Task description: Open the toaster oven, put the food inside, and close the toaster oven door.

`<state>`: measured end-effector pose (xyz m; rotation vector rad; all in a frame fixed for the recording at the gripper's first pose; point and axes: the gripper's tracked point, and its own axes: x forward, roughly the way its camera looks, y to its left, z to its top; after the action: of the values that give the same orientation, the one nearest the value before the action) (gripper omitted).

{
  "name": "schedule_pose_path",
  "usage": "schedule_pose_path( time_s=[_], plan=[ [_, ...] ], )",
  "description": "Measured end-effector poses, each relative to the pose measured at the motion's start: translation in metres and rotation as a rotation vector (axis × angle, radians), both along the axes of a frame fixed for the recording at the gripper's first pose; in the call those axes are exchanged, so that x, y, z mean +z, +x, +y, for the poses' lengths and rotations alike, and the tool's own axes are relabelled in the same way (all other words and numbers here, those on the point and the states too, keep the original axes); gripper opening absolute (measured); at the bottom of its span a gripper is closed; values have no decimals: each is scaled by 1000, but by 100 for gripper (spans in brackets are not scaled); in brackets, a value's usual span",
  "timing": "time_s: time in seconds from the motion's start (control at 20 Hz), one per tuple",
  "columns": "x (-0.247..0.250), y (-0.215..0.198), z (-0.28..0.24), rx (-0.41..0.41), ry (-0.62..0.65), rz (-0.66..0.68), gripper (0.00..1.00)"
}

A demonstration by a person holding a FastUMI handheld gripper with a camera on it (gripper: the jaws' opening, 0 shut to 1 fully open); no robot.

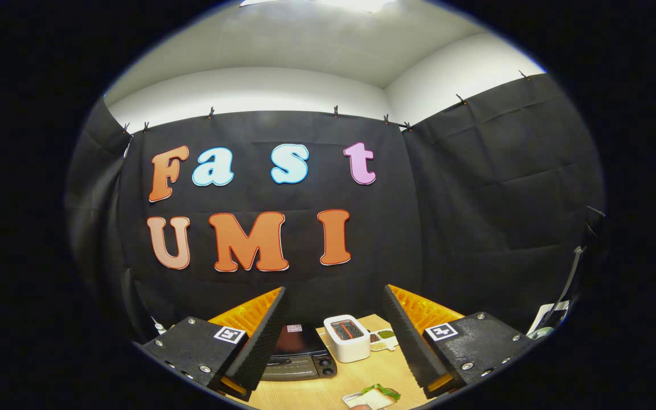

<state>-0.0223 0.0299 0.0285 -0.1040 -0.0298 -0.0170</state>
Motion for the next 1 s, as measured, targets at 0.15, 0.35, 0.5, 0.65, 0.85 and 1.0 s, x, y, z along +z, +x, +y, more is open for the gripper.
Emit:
schedule_pose_path(
  time_s=[0.15, 0.35, 0.5, 0.65, 0.85, 1.0],
  plan=[
    [-6, 8, 8, 12, -22, 19, 99],
    [-8, 31, 23, 20, -49, 2, 99],
    [-29, 49, 45, 55, -83, 13, 99],
    [-57, 70, 73, 115, -118, 36, 99],
    [-115, 99, 107, 189, -106, 121, 99],
    [-166, 120, 124, 217, -118, 189, 99]
  ],
)
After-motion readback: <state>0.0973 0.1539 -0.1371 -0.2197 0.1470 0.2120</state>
